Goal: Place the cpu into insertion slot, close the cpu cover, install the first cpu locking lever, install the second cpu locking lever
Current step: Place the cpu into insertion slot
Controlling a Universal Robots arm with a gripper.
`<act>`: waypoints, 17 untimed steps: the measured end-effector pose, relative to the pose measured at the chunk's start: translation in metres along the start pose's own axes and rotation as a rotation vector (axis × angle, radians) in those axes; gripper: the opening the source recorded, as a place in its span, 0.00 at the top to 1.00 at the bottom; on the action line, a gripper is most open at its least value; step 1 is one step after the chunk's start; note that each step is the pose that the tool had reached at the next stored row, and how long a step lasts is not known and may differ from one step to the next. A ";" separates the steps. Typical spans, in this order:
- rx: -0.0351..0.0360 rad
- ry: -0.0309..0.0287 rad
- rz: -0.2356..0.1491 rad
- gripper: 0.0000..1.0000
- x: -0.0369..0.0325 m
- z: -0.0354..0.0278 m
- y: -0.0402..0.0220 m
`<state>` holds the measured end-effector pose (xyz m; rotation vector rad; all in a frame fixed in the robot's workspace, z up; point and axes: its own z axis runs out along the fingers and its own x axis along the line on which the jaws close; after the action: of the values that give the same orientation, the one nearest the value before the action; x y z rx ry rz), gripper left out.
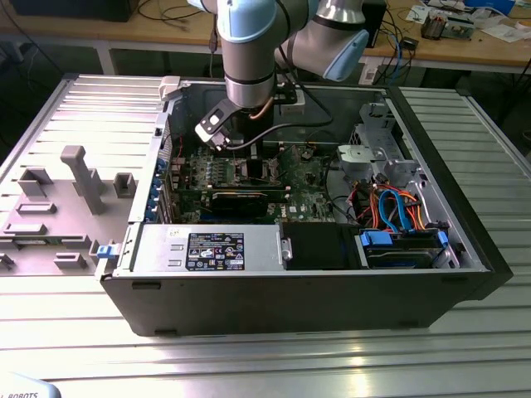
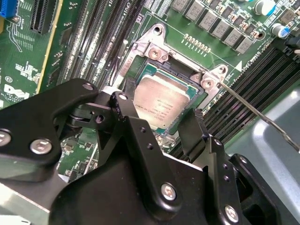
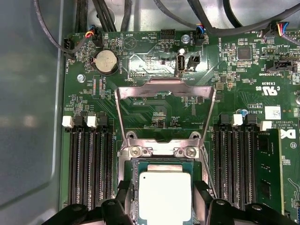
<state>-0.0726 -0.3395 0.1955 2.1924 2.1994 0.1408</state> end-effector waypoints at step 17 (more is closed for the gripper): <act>-0.0001 -0.0056 -0.001 0.31 0.0010 -0.0031 0.0003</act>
<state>-0.0726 -0.3386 0.1987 2.1894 2.1970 0.1347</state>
